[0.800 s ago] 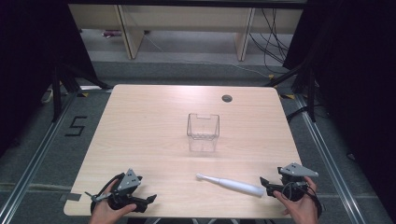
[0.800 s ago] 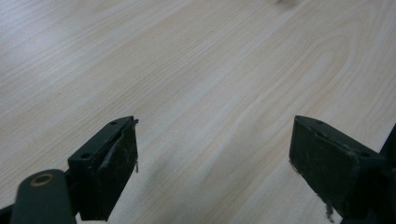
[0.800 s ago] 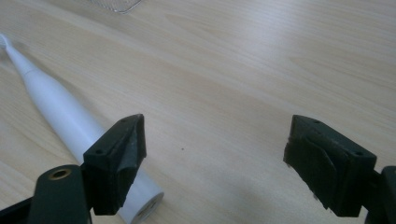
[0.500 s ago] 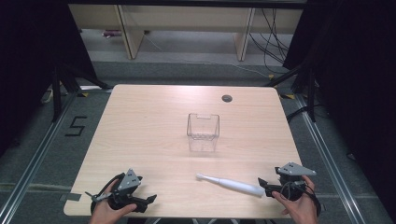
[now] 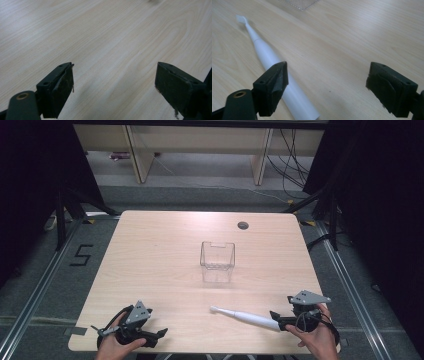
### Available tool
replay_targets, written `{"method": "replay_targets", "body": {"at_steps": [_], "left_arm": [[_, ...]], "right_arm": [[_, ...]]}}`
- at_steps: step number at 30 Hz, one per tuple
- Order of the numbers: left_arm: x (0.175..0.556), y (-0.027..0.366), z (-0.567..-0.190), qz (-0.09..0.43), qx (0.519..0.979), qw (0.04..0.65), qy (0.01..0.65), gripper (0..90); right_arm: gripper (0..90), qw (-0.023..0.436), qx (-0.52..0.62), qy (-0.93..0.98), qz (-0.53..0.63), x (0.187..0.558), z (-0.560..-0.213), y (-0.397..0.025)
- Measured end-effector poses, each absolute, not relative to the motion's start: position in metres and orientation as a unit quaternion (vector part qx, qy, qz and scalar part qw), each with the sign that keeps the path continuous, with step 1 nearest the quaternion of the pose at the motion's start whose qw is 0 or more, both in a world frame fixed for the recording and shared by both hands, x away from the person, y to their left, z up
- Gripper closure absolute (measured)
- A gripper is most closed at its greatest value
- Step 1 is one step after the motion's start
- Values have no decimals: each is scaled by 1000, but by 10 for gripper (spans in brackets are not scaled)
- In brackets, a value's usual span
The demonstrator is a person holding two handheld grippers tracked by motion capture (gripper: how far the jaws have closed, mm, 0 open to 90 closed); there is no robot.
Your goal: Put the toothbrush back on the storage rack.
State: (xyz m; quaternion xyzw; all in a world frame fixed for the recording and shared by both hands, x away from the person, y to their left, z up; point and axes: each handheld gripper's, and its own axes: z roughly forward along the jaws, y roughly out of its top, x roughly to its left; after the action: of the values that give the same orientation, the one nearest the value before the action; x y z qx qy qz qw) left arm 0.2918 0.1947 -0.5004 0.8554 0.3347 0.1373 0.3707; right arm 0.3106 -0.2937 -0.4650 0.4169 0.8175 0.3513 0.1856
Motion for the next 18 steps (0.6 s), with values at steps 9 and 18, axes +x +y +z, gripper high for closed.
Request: {"method": "replay_targets", "body": {"at_steps": [9,18], "left_arm": [[292,194,-501,137,853,375,338,147],[292,194,-501,136,851,376,339,147]], "right_arm": [[242,182,351,857,332,314,-452,-277],[359,164,296,892,299,322,-451,-253]]}}
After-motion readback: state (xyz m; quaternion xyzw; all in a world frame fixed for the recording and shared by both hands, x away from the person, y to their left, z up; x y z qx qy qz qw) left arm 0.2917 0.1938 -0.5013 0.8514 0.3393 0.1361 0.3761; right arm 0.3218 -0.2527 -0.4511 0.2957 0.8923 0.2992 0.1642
